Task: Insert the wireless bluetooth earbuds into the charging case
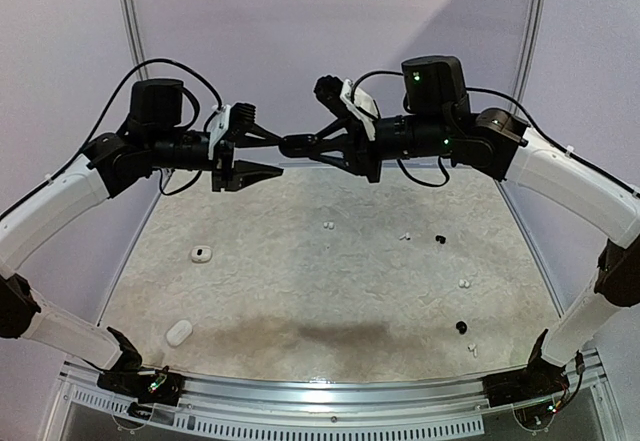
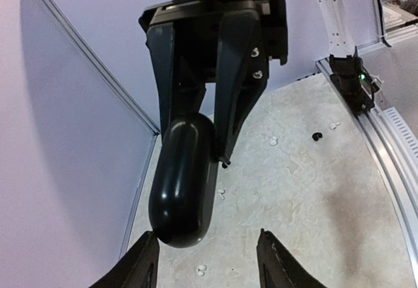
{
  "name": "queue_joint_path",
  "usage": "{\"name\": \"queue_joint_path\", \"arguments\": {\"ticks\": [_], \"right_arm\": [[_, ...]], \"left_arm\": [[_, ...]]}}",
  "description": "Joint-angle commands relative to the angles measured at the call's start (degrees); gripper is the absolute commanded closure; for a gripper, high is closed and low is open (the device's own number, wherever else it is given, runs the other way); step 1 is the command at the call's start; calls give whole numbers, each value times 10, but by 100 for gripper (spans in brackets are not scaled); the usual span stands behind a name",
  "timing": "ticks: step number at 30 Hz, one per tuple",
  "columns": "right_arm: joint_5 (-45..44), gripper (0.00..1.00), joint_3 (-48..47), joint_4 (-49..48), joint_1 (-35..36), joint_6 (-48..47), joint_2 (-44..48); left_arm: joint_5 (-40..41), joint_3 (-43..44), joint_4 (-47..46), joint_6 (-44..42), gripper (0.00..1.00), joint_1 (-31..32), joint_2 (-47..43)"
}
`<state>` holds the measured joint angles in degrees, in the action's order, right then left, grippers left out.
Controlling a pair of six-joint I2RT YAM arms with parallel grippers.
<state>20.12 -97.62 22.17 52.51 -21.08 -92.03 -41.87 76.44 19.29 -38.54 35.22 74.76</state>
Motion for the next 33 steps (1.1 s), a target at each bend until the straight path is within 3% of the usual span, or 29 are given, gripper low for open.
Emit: {"name": "queue_joint_path", "arguments": {"ticks": [1,12,21,25,27,28,33], "right_arm": [[-6,100,-15,14,7,-37,-15],[-4,100,-31,25,21,-60,-33],[-10,100,-23,4,22,-46,-32],[-27,98,12,-45,22,-28,-12],[-47,67,32,-81,22,-13,3],[-58,56,45,-101,22,9,10],[-49,18,138,-262,3,90,66]], "left_arm": [[24,15,59,-32,48,17,10],[29,23,47,-16,53,34,17],[42,19,57,-4,98,35,14],[54,19,40,46,100,35,10],[60,20,2,111,100,30,6],[61,18,-26,156,100,25,4],[40,-15,-231,382,100,-4,-16]]}}
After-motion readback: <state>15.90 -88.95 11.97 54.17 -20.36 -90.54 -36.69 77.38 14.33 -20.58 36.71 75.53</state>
